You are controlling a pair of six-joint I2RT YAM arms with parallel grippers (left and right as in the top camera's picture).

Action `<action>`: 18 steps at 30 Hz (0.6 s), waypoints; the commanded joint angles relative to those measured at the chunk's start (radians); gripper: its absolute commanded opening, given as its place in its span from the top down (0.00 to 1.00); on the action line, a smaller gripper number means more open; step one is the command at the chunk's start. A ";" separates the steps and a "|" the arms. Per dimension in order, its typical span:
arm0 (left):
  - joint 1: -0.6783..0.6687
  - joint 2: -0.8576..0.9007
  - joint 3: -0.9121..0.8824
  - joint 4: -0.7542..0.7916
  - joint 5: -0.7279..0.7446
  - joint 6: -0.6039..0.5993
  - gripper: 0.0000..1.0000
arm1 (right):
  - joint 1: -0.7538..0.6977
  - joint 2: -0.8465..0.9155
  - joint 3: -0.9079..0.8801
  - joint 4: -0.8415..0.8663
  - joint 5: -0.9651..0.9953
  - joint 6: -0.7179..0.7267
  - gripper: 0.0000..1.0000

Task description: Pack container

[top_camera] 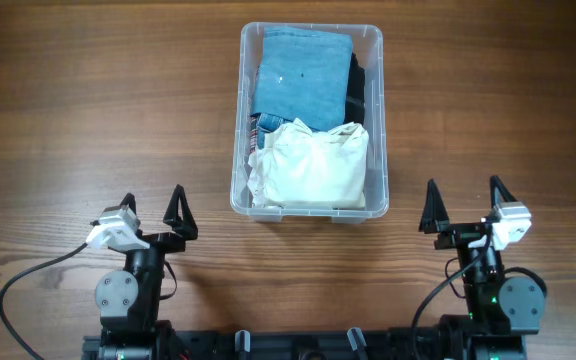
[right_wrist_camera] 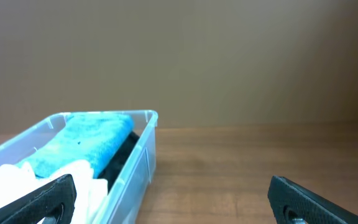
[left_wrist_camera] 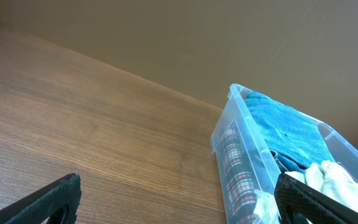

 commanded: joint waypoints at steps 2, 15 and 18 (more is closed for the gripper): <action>0.007 -0.011 -0.006 -0.003 0.011 0.020 0.00 | 0.004 -0.016 -0.029 0.012 -0.004 -0.004 0.00; 0.007 -0.011 -0.006 -0.003 0.011 0.020 0.00 | 0.004 -0.016 -0.101 0.122 -0.007 -0.006 0.00; 0.007 -0.011 -0.006 -0.003 0.011 0.020 0.00 | 0.004 -0.016 -0.134 0.159 -0.024 -0.005 0.00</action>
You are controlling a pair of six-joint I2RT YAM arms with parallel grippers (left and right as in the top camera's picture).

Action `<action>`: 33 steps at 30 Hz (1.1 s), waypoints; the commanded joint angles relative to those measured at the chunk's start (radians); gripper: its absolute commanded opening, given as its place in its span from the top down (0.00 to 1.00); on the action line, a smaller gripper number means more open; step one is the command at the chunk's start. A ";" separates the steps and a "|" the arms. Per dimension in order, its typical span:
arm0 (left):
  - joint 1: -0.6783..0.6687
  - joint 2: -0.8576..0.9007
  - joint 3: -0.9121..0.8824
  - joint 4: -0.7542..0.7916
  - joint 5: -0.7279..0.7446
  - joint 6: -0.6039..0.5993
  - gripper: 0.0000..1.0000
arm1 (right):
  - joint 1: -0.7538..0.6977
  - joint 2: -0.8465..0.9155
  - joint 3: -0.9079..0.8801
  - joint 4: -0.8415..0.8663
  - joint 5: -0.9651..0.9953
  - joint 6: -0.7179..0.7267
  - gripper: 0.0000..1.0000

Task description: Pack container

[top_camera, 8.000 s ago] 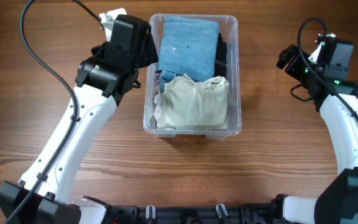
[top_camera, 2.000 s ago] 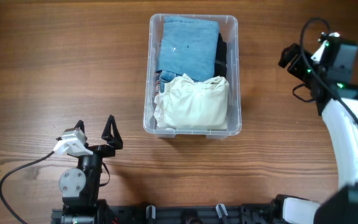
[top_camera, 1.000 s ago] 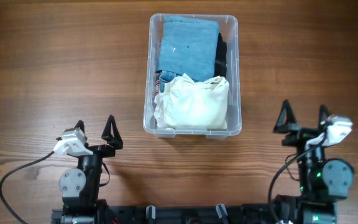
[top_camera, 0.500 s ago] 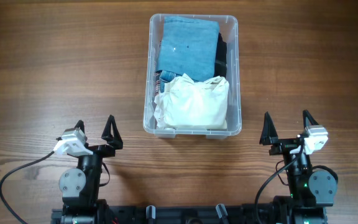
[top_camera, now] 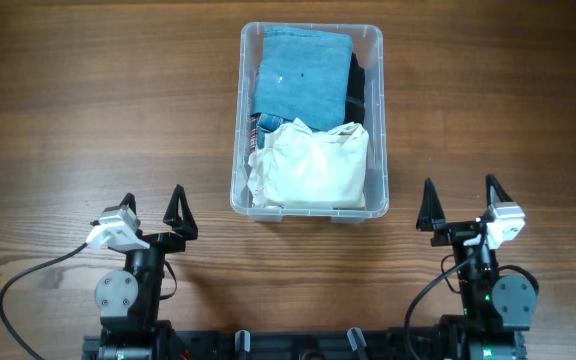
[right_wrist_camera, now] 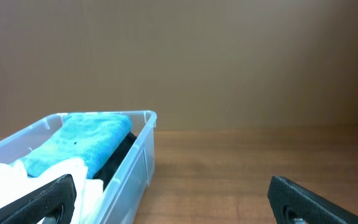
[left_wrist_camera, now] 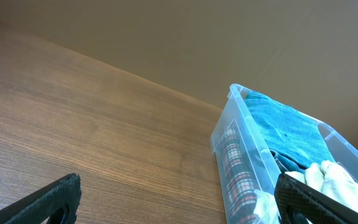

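A clear plastic container (top_camera: 376,120) stands at the table's middle back. Inside lie a folded blue towel (top_camera: 301,75), a cream-white garment (top_camera: 313,165) in front of it, a dark item (top_camera: 356,85) along the right wall and a plaid cloth (left_wrist_camera: 236,168) against the left wall. My left gripper (top_camera: 153,213) rests open near the front edge, left of the container, holding nothing. My right gripper (top_camera: 461,207) is open near the front edge, right of the container, also holding nothing. The right wrist view shows the towel (right_wrist_camera: 79,140) and the container's rim (right_wrist_camera: 143,115).
Bare wooden tabletop (top_camera: 88,110) lies on both sides of the container. A black cable (top_camera: 23,285) loops at the front left by the left arm's base. A plain brown wall (right_wrist_camera: 229,56) stands behind the table.
My right gripper has shifted slightly to the left and back toward its base; its wrist view has swung a little. The left gripper and the container's contents are unchanged.
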 commanded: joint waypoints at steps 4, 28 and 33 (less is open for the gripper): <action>0.007 -0.011 -0.006 -0.003 0.011 0.020 0.00 | 0.004 -0.014 -0.044 0.029 -0.036 -0.037 0.00; 0.007 -0.011 -0.006 -0.004 0.011 0.020 0.00 | 0.004 -0.014 -0.044 -0.042 -0.031 -0.058 0.00; 0.007 -0.011 -0.006 -0.003 0.011 0.020 0.00 | 0.004 -0.014 -0.044 -0.042 -0.031 -0.058 0.00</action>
